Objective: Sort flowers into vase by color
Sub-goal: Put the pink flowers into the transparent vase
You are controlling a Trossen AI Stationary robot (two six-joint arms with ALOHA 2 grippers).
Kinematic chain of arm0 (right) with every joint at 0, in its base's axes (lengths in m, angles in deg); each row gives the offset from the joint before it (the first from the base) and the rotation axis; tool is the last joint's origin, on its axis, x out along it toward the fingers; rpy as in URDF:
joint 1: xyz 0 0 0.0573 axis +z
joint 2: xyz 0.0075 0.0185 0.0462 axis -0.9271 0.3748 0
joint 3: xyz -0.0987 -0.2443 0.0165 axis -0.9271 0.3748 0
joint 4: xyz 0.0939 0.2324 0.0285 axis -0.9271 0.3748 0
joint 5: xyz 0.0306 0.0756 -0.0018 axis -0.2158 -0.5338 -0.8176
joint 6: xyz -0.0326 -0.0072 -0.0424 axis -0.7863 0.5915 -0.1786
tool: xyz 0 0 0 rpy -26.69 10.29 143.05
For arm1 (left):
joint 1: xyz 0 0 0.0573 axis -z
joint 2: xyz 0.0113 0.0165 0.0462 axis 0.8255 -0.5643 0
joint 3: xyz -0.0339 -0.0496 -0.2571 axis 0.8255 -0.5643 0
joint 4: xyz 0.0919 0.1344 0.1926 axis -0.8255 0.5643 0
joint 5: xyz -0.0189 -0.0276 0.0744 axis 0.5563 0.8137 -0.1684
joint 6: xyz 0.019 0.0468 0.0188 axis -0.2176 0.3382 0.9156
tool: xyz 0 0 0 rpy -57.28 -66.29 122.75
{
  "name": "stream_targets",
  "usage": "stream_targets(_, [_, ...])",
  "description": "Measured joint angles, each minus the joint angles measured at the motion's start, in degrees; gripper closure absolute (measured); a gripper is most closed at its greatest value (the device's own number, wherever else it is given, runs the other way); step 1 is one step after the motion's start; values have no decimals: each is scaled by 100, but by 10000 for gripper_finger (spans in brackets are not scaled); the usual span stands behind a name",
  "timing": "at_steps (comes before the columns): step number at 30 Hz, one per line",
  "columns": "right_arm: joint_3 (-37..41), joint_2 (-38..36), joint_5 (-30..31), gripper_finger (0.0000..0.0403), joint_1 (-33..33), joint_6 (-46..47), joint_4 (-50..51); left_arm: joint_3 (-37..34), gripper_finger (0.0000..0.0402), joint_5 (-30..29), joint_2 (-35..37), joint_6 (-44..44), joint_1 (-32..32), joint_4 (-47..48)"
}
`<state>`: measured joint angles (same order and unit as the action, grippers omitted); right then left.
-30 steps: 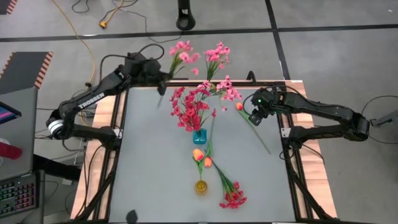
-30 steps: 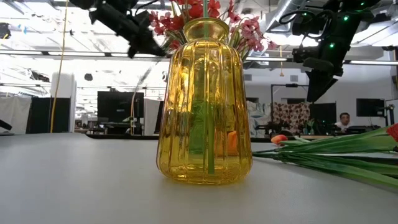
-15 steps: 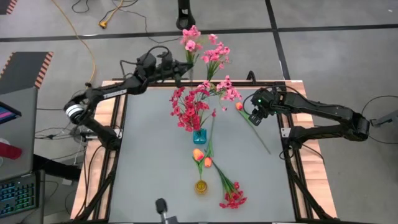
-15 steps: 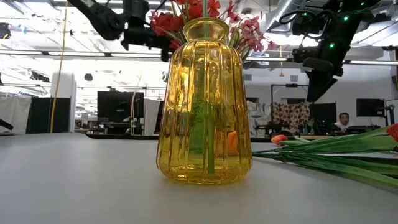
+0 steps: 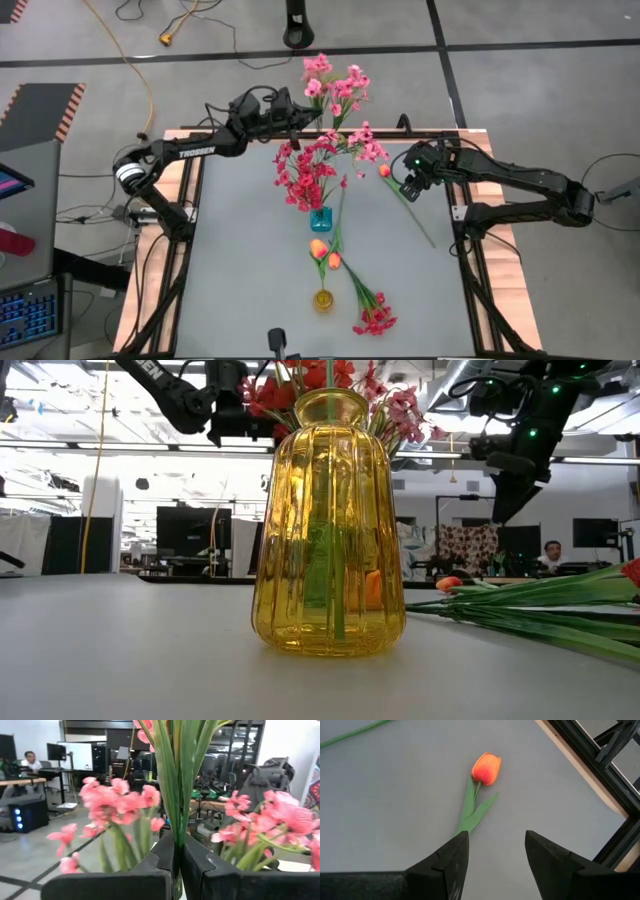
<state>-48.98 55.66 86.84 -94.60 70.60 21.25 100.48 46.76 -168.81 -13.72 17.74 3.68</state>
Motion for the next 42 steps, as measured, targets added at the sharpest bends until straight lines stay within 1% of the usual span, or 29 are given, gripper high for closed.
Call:
stream_targets(7, [-2,0,0,182,0,-1,-54,0,402,-329,0,440,247,240])
stream_targets(16, [-2,0,0,182,0,0,-85,2,402,-369,0,461,272,452])
stream_targets(19, [-2,0,0,182,0,0,-85,2,402,-395,0,548,279,667])
stream_targets(24, [-1,0,0,182,0,-1,-83,4,401,-744,0,570,288,1102])
stream_targets(28, [-2,0,0,182,-2,-2,-80,4,399,-761,0,664,286,1409])
stream_targets(30, [-1,0,0,182,0,-2,-80,7,389,-766,0,668,286,1499])
stream_targets(32, [-2,0,0,182,-1,-2,-80,7,371,-768,0,681,288,1631])
stream_targets(38, [-2,-1,0,182,-2,-2,-78,7,293,-796,0,894,283,2097])
stream_targets(42, [0,0,0,182,0,0,-76,7,250,-1010,26,1188,279,2504])
